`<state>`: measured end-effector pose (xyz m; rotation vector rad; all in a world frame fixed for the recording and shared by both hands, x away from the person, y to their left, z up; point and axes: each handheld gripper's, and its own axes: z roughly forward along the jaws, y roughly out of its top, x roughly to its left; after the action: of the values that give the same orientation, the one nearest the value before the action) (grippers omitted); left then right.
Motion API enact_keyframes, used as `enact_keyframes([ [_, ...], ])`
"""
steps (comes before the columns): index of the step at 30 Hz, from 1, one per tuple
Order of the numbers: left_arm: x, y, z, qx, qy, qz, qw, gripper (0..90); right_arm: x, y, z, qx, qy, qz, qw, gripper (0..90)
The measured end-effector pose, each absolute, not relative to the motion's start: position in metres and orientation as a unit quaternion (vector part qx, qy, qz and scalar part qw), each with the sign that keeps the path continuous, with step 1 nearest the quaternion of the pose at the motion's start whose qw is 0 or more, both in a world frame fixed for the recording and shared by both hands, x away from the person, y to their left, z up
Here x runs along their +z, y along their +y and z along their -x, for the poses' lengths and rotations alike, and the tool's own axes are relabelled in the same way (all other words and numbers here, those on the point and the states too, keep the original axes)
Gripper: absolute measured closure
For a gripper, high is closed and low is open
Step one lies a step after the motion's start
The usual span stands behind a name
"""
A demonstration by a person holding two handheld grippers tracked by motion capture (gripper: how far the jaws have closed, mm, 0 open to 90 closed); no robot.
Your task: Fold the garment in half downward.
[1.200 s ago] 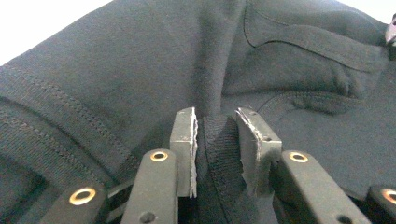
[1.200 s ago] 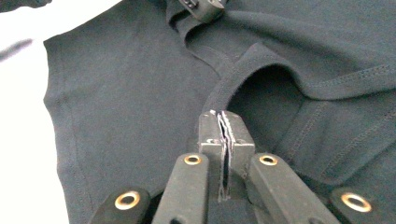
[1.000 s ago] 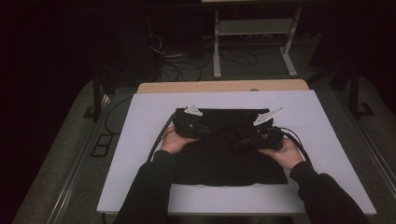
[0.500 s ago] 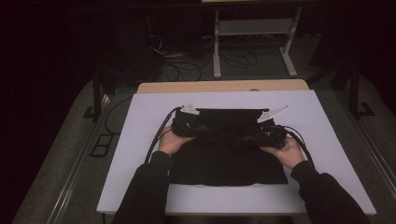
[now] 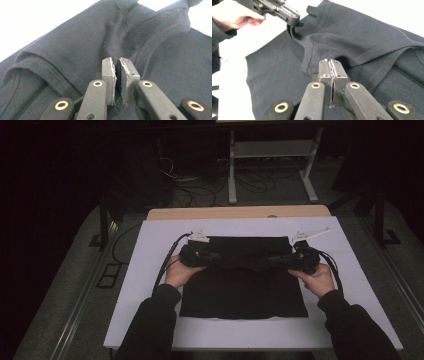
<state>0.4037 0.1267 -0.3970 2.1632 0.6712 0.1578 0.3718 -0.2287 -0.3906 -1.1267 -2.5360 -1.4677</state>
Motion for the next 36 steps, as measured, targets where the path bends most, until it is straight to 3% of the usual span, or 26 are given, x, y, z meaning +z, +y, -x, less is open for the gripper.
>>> enact_keyframes([
  [36,-0.401,0.127,-0.342,0.06,0.232,-0.88,0.411,81.5,-0.401,-0.253,-0.324,-0.449,-0.816,0.362,0.048,87.8],
])
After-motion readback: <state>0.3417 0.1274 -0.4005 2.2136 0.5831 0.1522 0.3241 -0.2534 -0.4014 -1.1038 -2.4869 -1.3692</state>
